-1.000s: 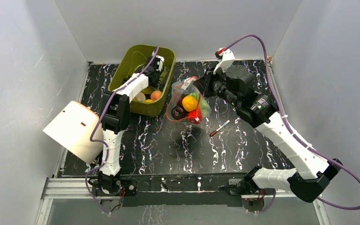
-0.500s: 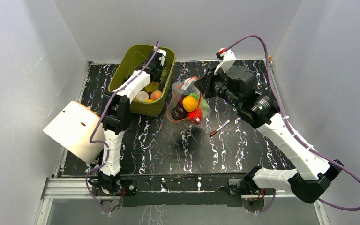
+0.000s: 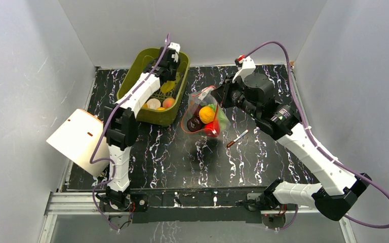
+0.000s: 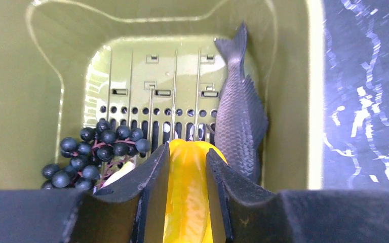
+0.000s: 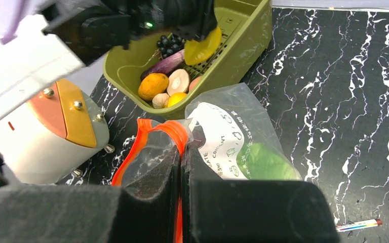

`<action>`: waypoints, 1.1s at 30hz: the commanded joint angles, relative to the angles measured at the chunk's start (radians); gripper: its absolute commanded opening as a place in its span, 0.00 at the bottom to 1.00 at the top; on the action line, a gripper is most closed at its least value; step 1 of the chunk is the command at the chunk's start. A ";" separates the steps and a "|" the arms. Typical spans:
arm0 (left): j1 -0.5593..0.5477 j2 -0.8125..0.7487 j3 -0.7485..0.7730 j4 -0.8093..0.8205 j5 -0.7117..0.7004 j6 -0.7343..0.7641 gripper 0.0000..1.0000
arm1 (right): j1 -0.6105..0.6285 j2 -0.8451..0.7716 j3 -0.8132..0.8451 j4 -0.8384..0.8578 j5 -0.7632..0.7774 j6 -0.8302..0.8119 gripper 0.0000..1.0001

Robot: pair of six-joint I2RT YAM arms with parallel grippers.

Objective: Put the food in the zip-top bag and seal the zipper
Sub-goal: Pick up the fake fruit from the bin, then place the fake fruit in the zipper food storage bag.

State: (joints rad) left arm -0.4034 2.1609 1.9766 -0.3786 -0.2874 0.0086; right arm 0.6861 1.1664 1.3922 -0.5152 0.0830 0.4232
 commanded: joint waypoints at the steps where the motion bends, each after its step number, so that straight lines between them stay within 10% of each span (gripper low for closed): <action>1: -0.007 -0.171 0.043 -0.014 0.027 -0.027 0.16 | -0.003 -0.014 -0.009 0.100 0.062 0.032 0.00; 23: -0.008 -0.593 -0.153 -0.148 0.494 -0.166 0.15 | -0.003 0.196 -0.105 0.337 0.083 0.268 0.00; 33: -0.008 -0.841 -0.473 0.050 0.674 -0.411 0.14 | -0.003 0.221 -0.082 0.354 -0.016 0.339 0.00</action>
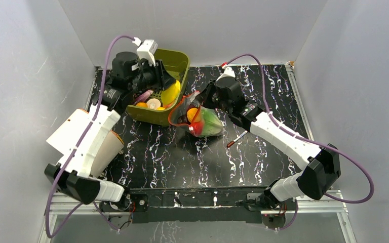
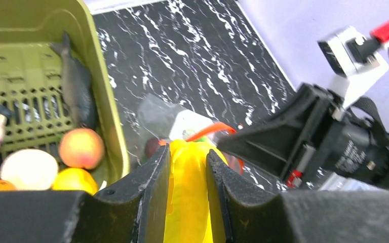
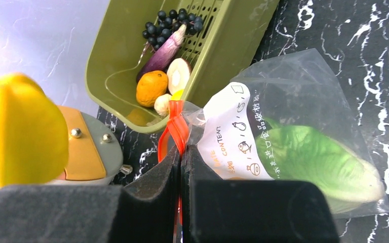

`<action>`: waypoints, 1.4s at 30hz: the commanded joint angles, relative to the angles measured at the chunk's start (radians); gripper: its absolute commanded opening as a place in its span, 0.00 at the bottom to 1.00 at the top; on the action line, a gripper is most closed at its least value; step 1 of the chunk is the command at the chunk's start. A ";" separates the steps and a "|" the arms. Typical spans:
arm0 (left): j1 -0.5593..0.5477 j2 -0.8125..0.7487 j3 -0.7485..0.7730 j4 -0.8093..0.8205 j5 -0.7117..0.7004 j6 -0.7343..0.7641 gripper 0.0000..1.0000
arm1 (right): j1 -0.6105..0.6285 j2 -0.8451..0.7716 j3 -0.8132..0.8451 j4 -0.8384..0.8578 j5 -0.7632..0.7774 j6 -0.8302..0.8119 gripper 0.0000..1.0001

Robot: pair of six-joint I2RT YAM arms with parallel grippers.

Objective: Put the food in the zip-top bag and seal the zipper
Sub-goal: Place the fake fruit in the zipper food storage bag.

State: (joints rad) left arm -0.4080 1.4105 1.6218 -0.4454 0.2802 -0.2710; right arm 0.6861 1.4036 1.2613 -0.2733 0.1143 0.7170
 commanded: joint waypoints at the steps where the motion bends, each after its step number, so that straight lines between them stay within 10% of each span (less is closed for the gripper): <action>1: -0.004 -0.109 -0.154 0.148 0.114 -0.153 0.14 | -0.003 -0.020 0.047 0.120 -0.054 0.051 0.00; 25: -0.003 -0.145 -0.545 0.459 0.146 -0.235 0.14 | 0.006 -0.035 0.060 0.184 -0.210 0.115 0.00; 29: -0.004 -0.145 -0.536 0.457 0.102 -0.215 0.32 | 0.005 -0.033 0.058 0.171 -0.226 0.100 0.00; 34: -0.003 -0.151 -0.452 0.337 0.067 -0.160 0.83 | 0.005 -0.042 0.037 0.173 -0.236 0.095 0.00; 42: -0.003 -0.190 -0.305 -0.008 -0.112 0.027 0.86 | 0.003 -0.032 0.075 0.143 -0.235 0.057 0.00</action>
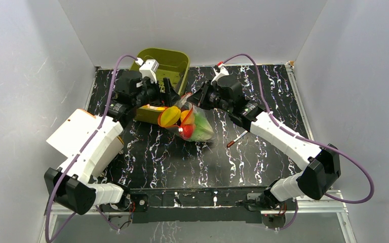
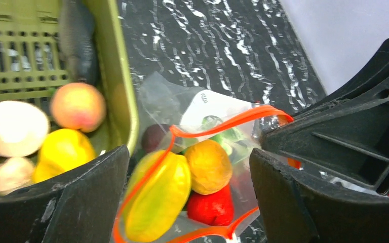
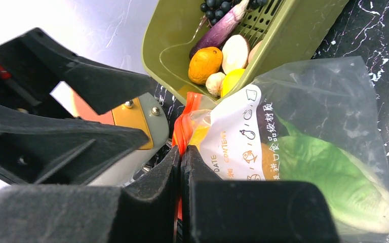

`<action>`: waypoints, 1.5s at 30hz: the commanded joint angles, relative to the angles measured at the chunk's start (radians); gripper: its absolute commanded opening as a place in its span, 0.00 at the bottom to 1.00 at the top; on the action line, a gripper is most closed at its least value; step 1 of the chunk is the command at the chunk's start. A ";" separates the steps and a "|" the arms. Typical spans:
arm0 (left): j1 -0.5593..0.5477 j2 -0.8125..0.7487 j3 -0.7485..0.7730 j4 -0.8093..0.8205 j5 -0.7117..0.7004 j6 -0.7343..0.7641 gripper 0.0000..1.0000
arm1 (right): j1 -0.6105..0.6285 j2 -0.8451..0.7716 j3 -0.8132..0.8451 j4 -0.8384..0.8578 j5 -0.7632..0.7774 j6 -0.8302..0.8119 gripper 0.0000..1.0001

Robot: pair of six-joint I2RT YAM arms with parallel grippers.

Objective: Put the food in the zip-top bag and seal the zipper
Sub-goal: Place the fake fruit in the zipper food storage bag, then zip the zipper food storage bag at the center of the board.

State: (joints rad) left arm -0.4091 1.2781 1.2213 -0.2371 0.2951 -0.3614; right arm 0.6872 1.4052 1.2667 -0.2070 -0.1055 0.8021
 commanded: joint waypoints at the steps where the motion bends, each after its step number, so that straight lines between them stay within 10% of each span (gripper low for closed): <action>1: -0.002 -0.055 0.119 -0.266 -0.153 0.135 0.82 | 0.003 -0.034 0.073 0.078 -0.018 -0.031 0.00; 6: -0.002 -0.056 0.165 -0.384 -0.166 0.194 0.52 | 0.001 -0.042 0.078 0.090 -0.062 -0.047 0.00; 26: -0.002 -0.020 0.015 -0.153 0.070 0.170 0.38 | 0.001 -0.099 0.013 0.090 -0.157 -0.091 0.00; 33: -0.002 0.003 -0.001 -0.134 0.113 0.149 0.03 | 0.001 -0.111 -0.019 0.083 -0.170 -0.135 0.00; 38: -0.002 0.005 0.023 -0.163 0.105 0.101 0.00 | 0.001 -0.122 -0.041 0.039 -0.154 -0.203 0.01; 45: -0.002 -0.013 0.053 -0.183 0.079 -0.108 0.00 | 0.002 -0.272 -0.154 -0.014 0.022 -0.381 0.48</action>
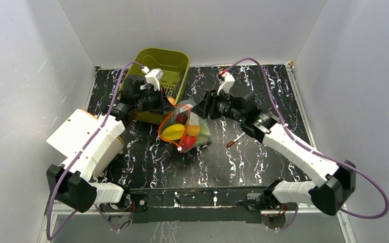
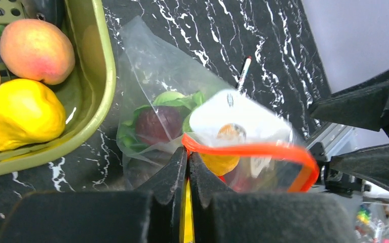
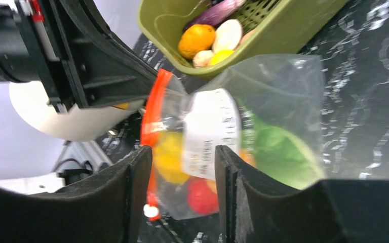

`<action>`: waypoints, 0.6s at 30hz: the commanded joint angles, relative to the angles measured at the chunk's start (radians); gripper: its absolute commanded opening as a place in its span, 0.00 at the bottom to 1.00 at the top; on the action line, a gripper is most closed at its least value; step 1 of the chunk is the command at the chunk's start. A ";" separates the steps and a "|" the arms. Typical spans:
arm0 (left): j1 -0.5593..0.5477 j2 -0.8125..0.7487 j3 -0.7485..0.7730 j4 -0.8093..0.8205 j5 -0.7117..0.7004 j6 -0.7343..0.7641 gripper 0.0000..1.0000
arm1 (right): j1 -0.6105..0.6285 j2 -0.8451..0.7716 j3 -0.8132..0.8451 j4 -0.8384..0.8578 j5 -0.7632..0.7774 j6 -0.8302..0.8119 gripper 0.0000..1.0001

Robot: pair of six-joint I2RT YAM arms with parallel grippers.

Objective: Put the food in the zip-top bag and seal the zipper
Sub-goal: Zip the zipper food storage bag at the center of the board.

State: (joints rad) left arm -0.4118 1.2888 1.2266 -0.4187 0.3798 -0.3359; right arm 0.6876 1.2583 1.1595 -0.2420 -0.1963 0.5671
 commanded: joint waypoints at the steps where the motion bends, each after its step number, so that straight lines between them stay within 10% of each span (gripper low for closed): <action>1: 0.001 -0.028 0.047 0.005 -0.018 -0.159 0.00 | 0.002 -0.155 -0.090 0.030 0.115 -0.176 0.51; 9: 0.001 -0.030 0.055 0.078 -0.098 -0.351 0.00 | 0.096 -0.414 -0.391 0.285 0.129 -0.365 0.50; 18: 0.003 0.023 0.079 0.130 -0.109 -0.522 0.00 | 0.437 -0.283 -0.471 0.490 0.434 -0.728 0.53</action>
State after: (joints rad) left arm -0.4114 1.3048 1.2602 -0.3424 0.2726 -0.7498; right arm 1.0107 0.9310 0.7284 0.0284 0.0742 0.0570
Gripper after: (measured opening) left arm 0.010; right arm 0.526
